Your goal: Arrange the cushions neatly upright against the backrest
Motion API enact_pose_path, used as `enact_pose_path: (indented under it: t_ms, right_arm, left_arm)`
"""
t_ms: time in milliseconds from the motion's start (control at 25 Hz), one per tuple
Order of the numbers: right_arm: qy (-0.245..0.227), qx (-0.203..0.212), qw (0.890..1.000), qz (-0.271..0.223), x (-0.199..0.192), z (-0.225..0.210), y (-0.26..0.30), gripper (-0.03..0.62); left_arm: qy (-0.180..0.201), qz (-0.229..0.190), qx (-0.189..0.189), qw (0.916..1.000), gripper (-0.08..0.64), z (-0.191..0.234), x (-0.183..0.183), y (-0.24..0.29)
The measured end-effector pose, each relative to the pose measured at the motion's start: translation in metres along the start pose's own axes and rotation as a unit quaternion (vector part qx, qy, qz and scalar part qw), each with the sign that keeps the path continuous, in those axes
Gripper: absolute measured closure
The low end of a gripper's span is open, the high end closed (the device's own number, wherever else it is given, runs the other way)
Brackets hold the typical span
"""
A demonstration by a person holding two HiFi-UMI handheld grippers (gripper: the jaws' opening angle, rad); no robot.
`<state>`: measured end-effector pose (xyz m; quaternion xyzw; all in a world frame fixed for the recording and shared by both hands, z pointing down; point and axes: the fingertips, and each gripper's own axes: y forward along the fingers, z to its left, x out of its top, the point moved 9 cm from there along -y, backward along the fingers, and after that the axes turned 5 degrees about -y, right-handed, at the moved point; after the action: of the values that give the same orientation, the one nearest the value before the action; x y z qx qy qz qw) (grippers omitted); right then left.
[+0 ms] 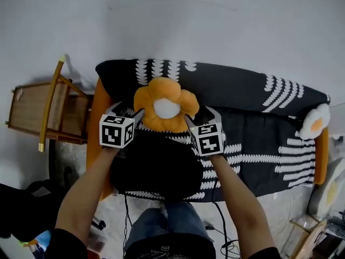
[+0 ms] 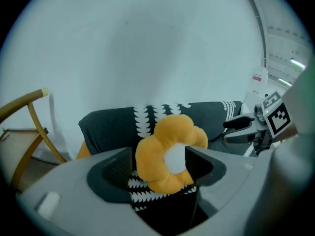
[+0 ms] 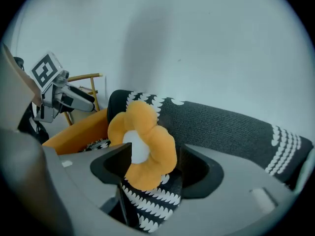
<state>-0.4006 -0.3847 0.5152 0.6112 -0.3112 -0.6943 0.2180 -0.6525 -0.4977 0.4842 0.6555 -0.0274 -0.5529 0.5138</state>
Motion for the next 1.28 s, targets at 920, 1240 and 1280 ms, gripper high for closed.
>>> enact_pose_path:
  t_ms: [920,1240,1280]
  right_arm:
    - [-0.008,-0.078,0.993,-0.088,-0.004,0.071,-0.267,0.404]
    - [-0.003,-0.098,0.985,-0.143,0.003,0.075,-0.368,0.453]
    - [-0.003,-0.101,0.984,-0.150,0.003,0.073,-0.380,0.462]
  left_arm:
    - [0.030,-0.122,-0.073,0.9894,0.276,-0.126,-0.016,-0.227]
    - [0.042,-0.153,-0.076,0.9844,0.361,-0.179,-0.008,-0.288]
    - [0.045,-0.161,-0.078,0.9829,0.368,-0.188,-0.005,-0.295]
